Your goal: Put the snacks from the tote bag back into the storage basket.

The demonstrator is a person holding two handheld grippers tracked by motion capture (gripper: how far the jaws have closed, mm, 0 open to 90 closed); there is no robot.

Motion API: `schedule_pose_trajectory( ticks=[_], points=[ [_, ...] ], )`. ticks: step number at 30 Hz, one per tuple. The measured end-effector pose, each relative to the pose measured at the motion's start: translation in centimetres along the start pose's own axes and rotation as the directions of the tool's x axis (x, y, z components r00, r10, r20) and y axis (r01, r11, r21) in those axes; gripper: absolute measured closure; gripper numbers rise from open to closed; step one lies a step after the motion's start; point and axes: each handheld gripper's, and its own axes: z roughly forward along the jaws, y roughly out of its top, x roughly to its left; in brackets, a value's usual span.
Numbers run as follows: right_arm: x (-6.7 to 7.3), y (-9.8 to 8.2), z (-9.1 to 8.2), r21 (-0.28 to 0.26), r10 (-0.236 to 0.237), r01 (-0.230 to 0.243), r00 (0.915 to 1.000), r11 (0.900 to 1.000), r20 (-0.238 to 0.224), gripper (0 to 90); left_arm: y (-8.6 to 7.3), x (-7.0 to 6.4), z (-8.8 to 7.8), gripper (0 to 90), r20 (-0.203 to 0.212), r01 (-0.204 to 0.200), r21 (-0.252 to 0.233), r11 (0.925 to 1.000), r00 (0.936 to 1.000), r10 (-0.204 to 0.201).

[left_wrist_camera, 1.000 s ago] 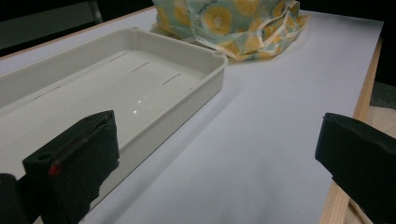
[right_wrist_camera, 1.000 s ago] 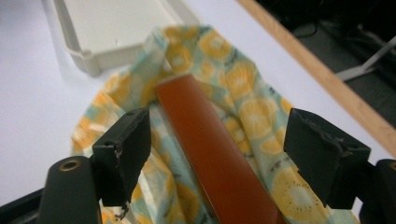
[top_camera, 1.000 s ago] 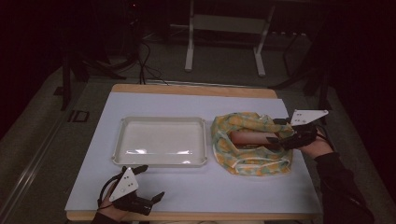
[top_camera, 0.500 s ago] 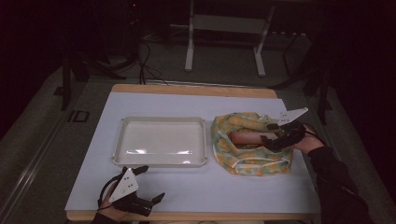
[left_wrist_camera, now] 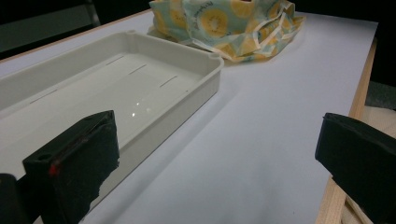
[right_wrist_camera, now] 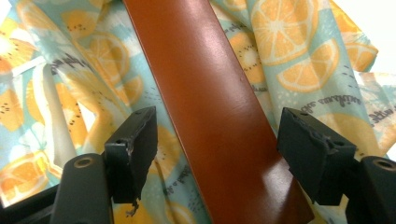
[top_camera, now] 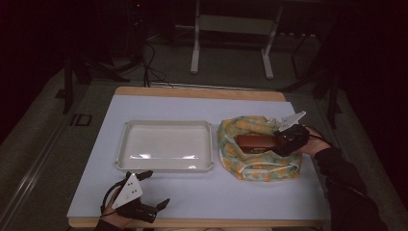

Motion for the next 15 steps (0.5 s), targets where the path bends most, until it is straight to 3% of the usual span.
schedule_pose_trajectory(
  ticks=[6,15],
  points=[
    [-0.1,0.2,0.2,0.049,-0.031,0.03,0.9992,0.998,0.025,28.6,0.0,0.0,0.0,0.0,0.001,0.0,0.001,1.0,1.0,0.0],
    [0.2,0.3,1.1,0.126,-0.081,0.08,0.9967,0.989,0.0,32.8,0.0,0.0,0.0,0.0,0.002,0.002,0.003,1.0,1.0,-0.002]
  ],
)
